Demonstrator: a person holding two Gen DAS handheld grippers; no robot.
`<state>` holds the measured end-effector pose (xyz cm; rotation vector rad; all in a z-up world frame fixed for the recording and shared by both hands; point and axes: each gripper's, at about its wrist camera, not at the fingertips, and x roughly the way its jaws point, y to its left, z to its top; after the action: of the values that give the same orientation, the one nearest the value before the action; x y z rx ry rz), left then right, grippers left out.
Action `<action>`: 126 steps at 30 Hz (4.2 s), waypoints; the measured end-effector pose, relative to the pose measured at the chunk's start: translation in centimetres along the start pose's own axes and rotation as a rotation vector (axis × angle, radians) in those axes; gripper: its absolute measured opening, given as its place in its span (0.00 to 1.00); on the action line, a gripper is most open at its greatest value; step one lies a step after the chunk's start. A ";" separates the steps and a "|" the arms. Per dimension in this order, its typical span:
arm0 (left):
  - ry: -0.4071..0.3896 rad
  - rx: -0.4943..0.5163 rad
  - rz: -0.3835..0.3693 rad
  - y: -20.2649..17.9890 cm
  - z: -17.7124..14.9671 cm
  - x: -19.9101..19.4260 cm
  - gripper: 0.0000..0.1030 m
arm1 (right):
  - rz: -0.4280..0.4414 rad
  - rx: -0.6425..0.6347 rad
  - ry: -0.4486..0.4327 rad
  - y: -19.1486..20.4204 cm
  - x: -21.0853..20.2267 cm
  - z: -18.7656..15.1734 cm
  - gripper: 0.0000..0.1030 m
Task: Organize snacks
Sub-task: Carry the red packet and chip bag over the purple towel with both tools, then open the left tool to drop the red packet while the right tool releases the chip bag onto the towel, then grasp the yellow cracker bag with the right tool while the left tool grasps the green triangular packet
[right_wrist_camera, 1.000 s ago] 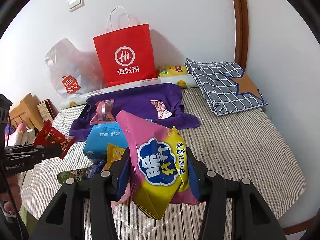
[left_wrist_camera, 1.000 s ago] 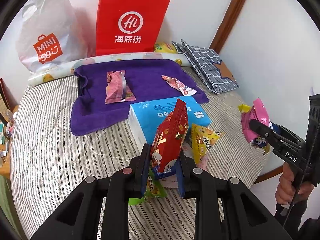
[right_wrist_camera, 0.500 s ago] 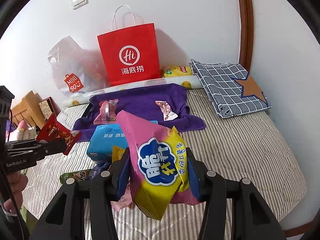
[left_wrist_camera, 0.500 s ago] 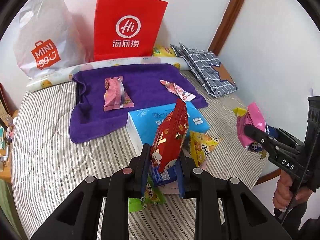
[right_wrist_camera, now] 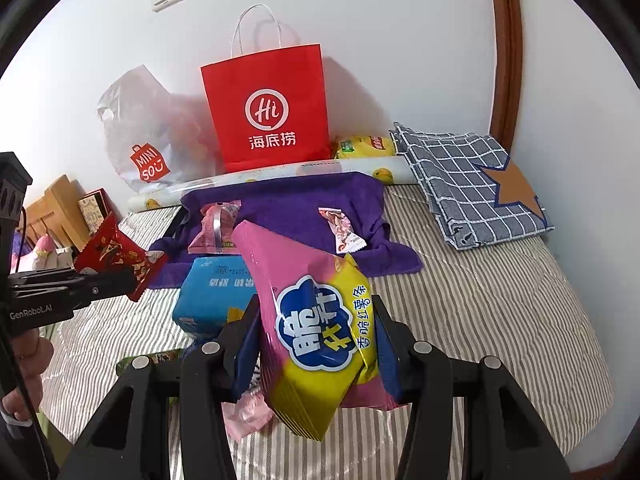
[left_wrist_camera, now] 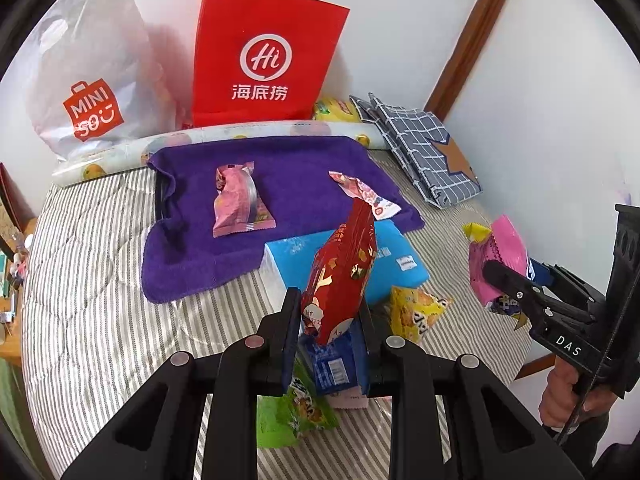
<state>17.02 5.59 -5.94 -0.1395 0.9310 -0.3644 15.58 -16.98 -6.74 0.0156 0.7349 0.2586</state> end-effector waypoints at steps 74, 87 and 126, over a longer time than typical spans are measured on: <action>-0.013 -0.157 0.214 10.0 5.5 11.2 0.53 | 0.189 -0.040 -0.017 -2.0 17.4 8.2 0.76; -0.104 -0.122 0.144 8.0 5.9 8.8 0.74 | 0.087 -0.045 -0.043 -0.6 13.8 7.4 0.77; -0.064 -0.162 0.089 6.9 -3.3 -0.1 0.74 | 0.057 0.000 0.181 2.4 8.5 -3.8 0.77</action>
<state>16.03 12.13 -9.69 -0.2558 0.8995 -0.2011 18.56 -12.88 -14.89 0.0136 0.9156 0.3169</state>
